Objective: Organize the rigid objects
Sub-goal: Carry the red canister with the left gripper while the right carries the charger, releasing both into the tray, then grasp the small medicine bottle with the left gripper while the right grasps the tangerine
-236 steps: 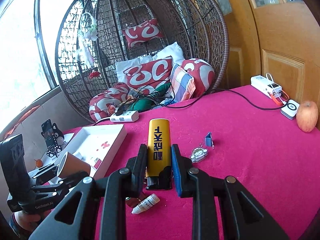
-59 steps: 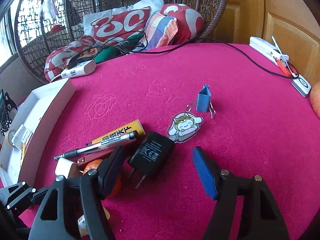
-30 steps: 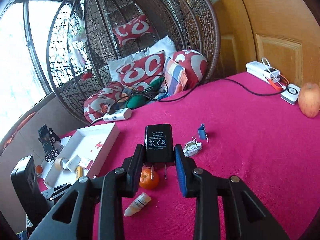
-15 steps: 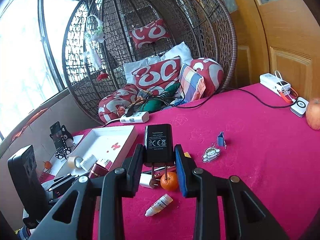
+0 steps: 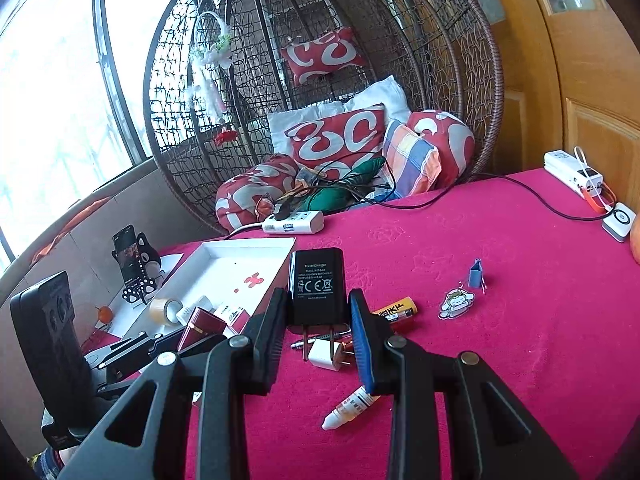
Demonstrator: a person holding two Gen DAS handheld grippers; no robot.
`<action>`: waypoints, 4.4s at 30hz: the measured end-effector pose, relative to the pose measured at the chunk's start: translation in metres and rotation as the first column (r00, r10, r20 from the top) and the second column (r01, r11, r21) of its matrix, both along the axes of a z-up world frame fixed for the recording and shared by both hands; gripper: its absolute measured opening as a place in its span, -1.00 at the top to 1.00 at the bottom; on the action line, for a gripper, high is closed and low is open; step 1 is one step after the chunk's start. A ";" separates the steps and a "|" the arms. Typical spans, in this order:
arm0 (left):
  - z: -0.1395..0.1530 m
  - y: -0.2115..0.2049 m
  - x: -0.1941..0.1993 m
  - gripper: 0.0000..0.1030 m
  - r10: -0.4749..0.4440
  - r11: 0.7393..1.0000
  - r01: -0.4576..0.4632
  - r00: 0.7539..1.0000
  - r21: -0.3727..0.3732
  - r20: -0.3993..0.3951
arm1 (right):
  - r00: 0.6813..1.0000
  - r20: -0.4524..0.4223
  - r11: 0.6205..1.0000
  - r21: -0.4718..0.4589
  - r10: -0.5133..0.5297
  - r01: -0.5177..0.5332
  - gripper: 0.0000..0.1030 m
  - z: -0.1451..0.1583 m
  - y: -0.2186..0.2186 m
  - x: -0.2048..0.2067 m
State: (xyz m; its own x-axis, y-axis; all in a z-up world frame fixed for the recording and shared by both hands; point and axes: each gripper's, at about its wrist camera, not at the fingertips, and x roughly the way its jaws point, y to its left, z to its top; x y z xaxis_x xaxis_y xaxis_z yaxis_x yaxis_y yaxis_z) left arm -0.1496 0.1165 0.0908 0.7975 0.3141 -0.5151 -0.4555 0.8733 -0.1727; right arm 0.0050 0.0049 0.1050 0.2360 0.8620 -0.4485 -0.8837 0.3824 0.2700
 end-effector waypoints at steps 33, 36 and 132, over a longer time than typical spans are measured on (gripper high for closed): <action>0.012 0.069 -0.056 0.45 0.157 0.987 -0.153 0.985 -0.054 0.074 | 0.992 0.050 0.989 -0.093 0.119 -0.114 0.41 0.003 0.065 -0.039; 0.019 0.087 -0.065 0.45 0.195 0.980 -0.192 0.977 -0.041 0.083 | 0.989 0.046 0.986 -0.096 0.142 -0.137 0.41 0.007 0.079 -0.043; -0.085 -0.048 0.116 0.40 -0.243 0.969 0.245 0.906 -0.039 -0.345 | 0.945 -0.111 0.950 0.012 -0.309 0.312 -1.00 -0.049 -0.070 0.091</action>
